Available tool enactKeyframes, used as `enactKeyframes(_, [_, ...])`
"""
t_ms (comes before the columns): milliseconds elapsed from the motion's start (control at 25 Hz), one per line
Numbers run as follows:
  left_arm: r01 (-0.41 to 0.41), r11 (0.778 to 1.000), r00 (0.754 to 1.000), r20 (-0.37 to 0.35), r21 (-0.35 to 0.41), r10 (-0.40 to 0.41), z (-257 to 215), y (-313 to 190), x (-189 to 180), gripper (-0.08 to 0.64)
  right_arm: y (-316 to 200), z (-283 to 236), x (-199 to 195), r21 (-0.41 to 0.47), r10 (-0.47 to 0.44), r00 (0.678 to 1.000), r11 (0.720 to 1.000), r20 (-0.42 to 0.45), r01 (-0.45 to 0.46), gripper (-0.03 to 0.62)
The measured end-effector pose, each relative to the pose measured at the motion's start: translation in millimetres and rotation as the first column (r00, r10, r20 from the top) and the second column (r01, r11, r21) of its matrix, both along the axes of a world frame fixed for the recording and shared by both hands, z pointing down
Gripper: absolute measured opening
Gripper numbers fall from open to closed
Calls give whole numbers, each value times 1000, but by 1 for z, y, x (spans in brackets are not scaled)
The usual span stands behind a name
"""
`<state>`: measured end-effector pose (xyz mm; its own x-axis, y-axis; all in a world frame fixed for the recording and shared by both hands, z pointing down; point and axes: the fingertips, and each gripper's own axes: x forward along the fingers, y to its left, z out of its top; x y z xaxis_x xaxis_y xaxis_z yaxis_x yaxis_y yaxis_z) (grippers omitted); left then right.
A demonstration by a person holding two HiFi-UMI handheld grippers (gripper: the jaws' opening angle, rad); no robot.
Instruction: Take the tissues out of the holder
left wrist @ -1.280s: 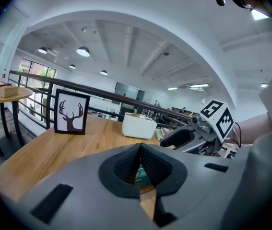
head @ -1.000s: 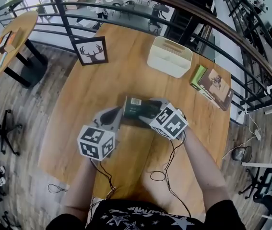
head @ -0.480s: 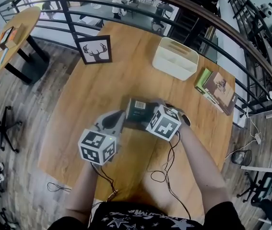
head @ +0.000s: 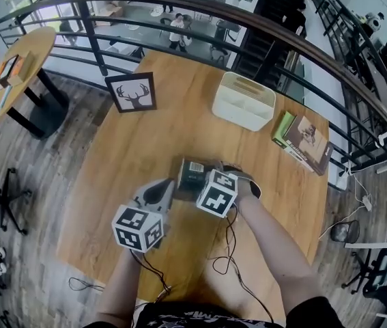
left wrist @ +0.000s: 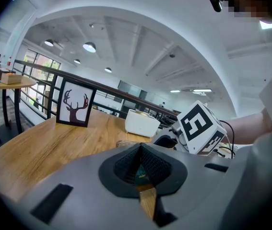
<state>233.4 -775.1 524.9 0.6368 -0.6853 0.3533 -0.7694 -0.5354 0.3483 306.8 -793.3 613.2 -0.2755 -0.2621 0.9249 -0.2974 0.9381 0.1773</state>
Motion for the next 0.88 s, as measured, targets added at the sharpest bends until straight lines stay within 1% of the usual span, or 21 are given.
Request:
enactKeyframes(200, [-9, 1000, 1000, 6, 9, 9, -2, 5, -2, 14, 1, 4, 3, 21, 6, 1000, 1000, -4, -6, 295])
enactKeyframes(400, [-19, 1000, 1000, 12, 15, 19, -9, 15, -3, 14, 10, -3, 5, 89, 13, 1000, 996, 16, -14, 276])
enactKeyframes(520, [-35, 999, 999, 13, 19, 35, -11, 22, -2, 14, 13, -10, 6, 120, 41, 998, 992, 38, -45, 275])
enactKeyframes(640, [-47, 998, 999, 20, 32, 47, -16, 29, -1, 14, 14, -26, 4, 152, 60, 996, 986, 71, -71, 275])
enactKeyframes(760, [-42, 998, 999, 18, 40, 42, -22, 36, -3, 14, 20, -50, 2, 184, 64, 992, 979, 112, -84, 275])
enactKeyframes(880, [-36, 998, 999, 17, 59, 35, -34, 42, -7, 14, 24, -82, -1, 250, 65, 986, 963, 154, -103, 275])
